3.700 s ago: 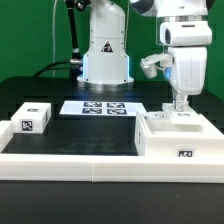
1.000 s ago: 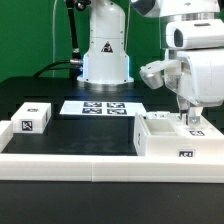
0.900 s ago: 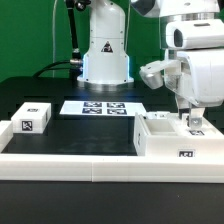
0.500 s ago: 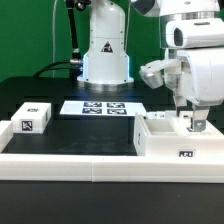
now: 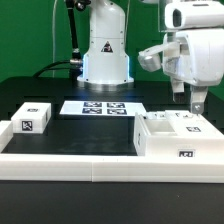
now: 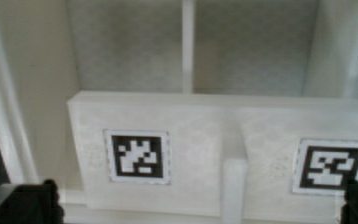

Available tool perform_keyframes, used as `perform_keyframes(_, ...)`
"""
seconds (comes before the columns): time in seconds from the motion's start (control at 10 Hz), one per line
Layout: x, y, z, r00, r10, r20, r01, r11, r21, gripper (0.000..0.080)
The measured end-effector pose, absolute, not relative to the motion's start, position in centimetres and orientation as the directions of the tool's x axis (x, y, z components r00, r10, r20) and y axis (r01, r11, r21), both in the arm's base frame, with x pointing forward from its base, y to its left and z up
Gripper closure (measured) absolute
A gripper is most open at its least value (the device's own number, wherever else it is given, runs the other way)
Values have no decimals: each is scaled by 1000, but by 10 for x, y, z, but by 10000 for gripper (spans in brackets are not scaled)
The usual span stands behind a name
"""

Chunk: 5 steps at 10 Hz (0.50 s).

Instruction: Assemble cabinet

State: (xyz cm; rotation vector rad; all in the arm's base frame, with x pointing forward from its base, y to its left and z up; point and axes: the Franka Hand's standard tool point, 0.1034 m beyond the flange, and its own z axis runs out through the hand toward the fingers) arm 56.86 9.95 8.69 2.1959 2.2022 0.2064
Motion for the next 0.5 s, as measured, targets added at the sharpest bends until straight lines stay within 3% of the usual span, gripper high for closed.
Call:
perform_keyframes(0.2,551,101,101,23,998,66,993,-30,118,2)
perform_keyframes(0.3,537,99,98,22,998,62,993,-29,112,2)
perform_keyframes(0.5,541,99,97,26,998,64,993,-33,112,2)
